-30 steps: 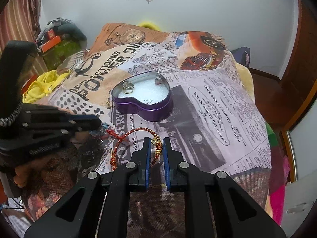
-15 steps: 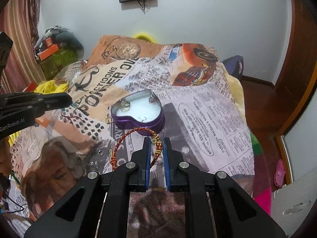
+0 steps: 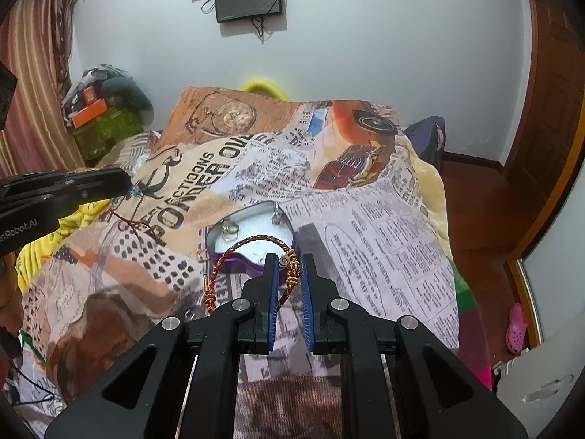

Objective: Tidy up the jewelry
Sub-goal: 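Carry the blue strand in the left tool and bracelet in the right tool over the tin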

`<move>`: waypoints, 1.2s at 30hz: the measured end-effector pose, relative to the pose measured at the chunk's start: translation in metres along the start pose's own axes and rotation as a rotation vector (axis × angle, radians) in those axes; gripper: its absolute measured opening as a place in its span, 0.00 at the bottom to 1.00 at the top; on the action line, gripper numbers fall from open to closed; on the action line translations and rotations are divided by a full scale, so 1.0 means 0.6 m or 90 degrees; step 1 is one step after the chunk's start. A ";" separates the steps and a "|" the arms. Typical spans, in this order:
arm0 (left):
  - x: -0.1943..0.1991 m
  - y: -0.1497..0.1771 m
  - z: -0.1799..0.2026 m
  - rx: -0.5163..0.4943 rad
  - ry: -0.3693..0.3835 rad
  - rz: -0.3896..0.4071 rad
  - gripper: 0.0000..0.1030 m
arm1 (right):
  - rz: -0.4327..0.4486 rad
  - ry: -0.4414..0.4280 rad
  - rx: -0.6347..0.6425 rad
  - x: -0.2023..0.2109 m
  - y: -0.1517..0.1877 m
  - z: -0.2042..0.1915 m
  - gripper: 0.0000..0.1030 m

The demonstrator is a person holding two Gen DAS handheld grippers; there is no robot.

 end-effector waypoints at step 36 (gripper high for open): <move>-0.161 -0.012 -0.003 0.009 0.050 -0.066 0.06 | -0.045 0.005 0.026 -0.128 -0.050 -0.020 0.10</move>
Point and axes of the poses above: each gripper's, at about its wrist camera, not at the fingertips, and x roughly against the way its jaws point, z to its right, y to its underside, the point moved 6 cm from there along -x, roughly the way its jaws point, and after that the axes turned 3 degrees about -z, right-handed, at the moved point
